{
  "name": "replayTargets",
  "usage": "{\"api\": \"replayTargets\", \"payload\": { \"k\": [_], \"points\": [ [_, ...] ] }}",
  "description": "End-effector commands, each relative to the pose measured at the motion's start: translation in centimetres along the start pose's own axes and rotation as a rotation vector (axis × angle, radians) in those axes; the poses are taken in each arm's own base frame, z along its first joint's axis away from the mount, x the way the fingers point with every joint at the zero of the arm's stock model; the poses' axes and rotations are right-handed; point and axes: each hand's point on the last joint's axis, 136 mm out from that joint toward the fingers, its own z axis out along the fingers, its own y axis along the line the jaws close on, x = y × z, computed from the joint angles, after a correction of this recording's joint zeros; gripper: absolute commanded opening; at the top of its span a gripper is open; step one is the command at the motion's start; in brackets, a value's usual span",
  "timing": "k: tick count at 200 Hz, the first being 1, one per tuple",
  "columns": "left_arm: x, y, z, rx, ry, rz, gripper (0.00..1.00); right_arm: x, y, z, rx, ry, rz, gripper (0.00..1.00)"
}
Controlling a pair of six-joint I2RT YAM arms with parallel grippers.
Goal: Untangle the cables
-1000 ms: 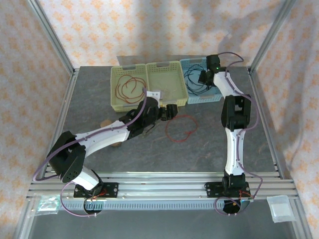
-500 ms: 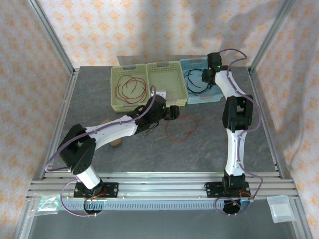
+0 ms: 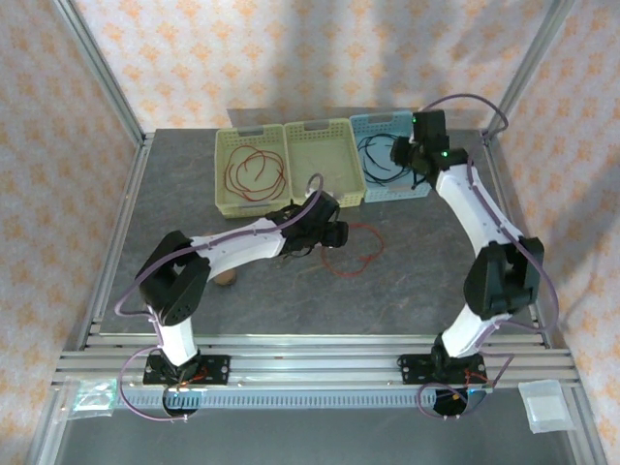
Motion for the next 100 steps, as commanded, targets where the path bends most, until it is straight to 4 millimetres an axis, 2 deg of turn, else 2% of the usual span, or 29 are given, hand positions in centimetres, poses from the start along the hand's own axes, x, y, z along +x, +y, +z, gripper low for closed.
{"api": "replayTargets", "payload": {
  "k": [1, 40, 82, 85, 88, 100],
  "points": [
    [1.1, 1.0, 0.6, -0.061, 0.061, 0.031, 0.69, 2.3, 1.4, -1.8, -0.096, 0.013, 0.044, 0.33],
    [1.8, 1.3, 1.5, -0.075, 0.115, 0.053, 0.65, 6.2, 1.8, -4.9, -0.167, 0.053, 0.090, 0.34],
    [1.8, 2.2, 2.1, -0.059, 0.146, 0.025, 0.64, 11.3, 3.4, -7.5, -0.378, 0.110, 0.151, 0.35],
    [2.5, 2.5, 2.9, -0.070, 0.168, 0.028, 0.63, 11.9, 3.3, -7.3, -0.383, 0.122, 0.157, 0.35],
    [2.5, 2.6, 3.1, -0.070, 0.173, 0.030, 0.63, 11.8, 3.5, -8.0, -0.403, 0.105, 0.158, 0.35],
    [2.6, 2.8, 3.6, -0.079, 0.183, 0.037, 0.63, 13.0, 3.4, -8.4, -0.429, 0.106, 0.173, 0.39]
  ]
}}
